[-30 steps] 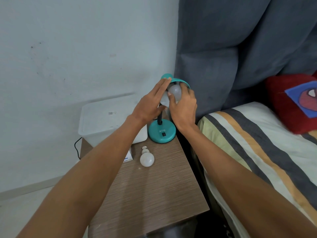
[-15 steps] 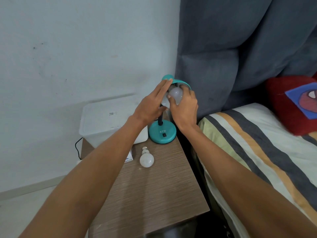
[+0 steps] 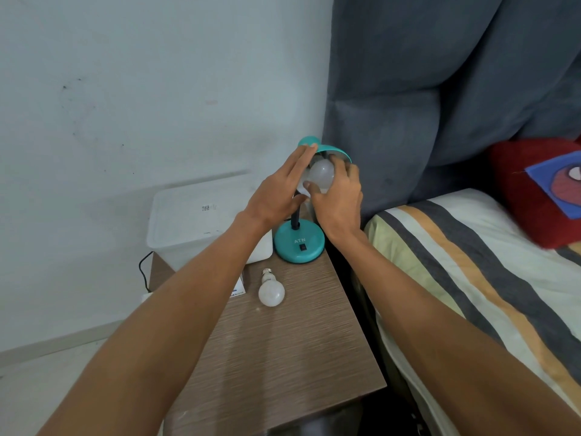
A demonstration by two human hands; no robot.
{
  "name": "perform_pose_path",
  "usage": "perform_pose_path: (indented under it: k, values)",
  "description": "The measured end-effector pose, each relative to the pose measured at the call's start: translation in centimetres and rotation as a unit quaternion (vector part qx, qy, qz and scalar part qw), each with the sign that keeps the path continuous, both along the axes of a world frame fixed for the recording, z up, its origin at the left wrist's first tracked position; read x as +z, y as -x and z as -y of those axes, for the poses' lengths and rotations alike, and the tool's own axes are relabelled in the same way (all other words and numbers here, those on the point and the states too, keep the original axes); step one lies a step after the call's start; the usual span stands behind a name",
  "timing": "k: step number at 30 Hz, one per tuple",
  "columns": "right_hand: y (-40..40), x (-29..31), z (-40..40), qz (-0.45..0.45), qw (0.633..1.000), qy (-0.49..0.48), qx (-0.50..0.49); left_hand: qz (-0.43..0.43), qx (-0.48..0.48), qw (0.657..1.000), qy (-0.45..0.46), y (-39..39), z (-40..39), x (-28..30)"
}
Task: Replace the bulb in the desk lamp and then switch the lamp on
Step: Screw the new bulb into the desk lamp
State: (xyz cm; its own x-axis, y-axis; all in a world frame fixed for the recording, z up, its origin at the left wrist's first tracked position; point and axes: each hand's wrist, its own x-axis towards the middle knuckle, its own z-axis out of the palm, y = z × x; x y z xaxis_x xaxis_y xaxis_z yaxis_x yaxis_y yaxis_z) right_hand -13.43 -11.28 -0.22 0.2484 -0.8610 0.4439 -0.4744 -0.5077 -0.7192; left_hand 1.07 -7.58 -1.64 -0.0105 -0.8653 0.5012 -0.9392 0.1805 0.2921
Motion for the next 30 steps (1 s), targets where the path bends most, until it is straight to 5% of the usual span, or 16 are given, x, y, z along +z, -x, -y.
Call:
perform_pose_path:
  k: [6, 14, 20, 26, 30]
  values:
    - [-0.2, 0.1, 0.6, 0.031, 0.991, -0.122, -0.034, 0.005, -0.005, 1.000, 0.007, 0.1, -0.1, 0.0]
    - [-0.2, 0.4, -0.3, 0.016, 0.999, -0.026, -0.008, 0.005, -0.002, 1.000, 0.006, 0.1, 0.0, -0.1]
    - [-0.1, 0.2, 0.6, 0.029, 0.993, -0.109, -0.020, 0.006, -0.003, 1.000, 0.009, 0.0, -0.1, -0.1]
    - [0.0, -0.5, 0.5, -0.057, 0.997, 0.048, 0.026, 0.010, -0.008, 1.000, 0.001, 0.0, 0.0, 0.0]
    - [0.1, -0.4, 0.8, -0.054, 0.998, 0.019, 0.029, 0.008, -0.011, 1.000, -0.005, -0.2, -0.1, 0.1]
